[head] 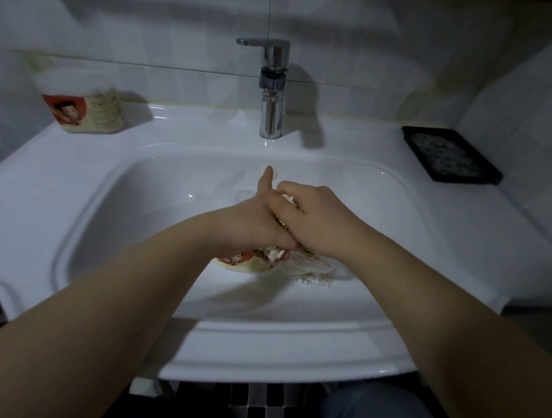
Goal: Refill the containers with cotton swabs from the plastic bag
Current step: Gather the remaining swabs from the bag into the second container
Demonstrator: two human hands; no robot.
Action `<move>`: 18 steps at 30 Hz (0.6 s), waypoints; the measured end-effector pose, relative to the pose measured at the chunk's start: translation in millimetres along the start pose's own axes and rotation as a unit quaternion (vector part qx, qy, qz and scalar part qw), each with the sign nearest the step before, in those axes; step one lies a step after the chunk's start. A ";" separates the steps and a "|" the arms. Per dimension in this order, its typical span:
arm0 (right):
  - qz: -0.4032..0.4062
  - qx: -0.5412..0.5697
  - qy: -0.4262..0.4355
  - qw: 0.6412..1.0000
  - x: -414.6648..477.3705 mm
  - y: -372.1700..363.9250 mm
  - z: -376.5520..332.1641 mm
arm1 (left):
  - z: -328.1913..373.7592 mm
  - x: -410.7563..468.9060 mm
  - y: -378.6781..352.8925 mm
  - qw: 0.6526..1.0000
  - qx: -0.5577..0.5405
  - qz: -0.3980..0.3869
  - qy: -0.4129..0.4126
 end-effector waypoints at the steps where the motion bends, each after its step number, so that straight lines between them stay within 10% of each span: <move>1: 0.004 0.006 -0.005 1.000 0.8 -0.5 -0.2 | 1.4 -0.1 1.9 1.000 0.000 0.009 -0.003; 10: 0.084 0.126 0.010 0.988 4.0 19.5 3.2 | 14.2 -11.9 8.5 0.952 -0.303 0.009 0.035; 18: 0.133 0.181 -0.024 0.974 -5.1 24.2 -10.9 | 22.5 -3.8 21.5 0.846 -0.420 0.323 0.056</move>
Point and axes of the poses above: each hand's wrist, its own x-axis towards the middle knuckle, its own y-axis out of the back of the hand, z = x × y, the point moved 6 cm from there along x, towards the middle knuckle, and after that the axes turned 14 degrees about -y, right-handed, at the moved point
